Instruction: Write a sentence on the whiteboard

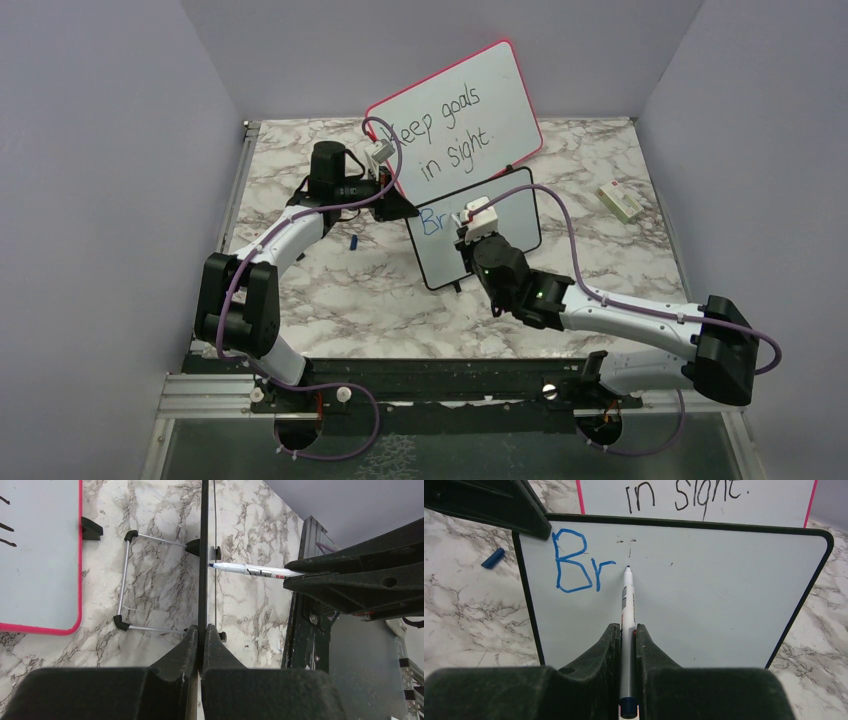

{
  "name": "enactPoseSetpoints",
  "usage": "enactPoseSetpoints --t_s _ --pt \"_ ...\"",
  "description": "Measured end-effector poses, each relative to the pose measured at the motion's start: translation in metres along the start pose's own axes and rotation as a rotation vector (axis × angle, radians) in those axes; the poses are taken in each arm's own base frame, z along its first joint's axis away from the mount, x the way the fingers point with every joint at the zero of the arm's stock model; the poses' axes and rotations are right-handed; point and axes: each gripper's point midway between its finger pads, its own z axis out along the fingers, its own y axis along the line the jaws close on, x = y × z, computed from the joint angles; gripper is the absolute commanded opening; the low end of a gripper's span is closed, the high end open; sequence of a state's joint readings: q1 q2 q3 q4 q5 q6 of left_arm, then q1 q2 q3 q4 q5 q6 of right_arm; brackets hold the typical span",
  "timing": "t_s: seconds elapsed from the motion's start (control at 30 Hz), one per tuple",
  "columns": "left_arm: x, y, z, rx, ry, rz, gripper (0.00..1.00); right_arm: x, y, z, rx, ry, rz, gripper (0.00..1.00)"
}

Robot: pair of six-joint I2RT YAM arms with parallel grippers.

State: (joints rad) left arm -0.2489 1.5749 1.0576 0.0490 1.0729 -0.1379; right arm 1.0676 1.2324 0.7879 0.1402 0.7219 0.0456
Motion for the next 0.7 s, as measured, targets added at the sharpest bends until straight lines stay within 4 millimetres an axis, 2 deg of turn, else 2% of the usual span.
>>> enactPoseSetpoints --t_s 0.7 --pt "0.0003 0.0007 0.0 -0.004 0.0 -0.002 0.0 -0.0025 0.0042 0.0034 -0.022 -0.011 0.018 0.01"
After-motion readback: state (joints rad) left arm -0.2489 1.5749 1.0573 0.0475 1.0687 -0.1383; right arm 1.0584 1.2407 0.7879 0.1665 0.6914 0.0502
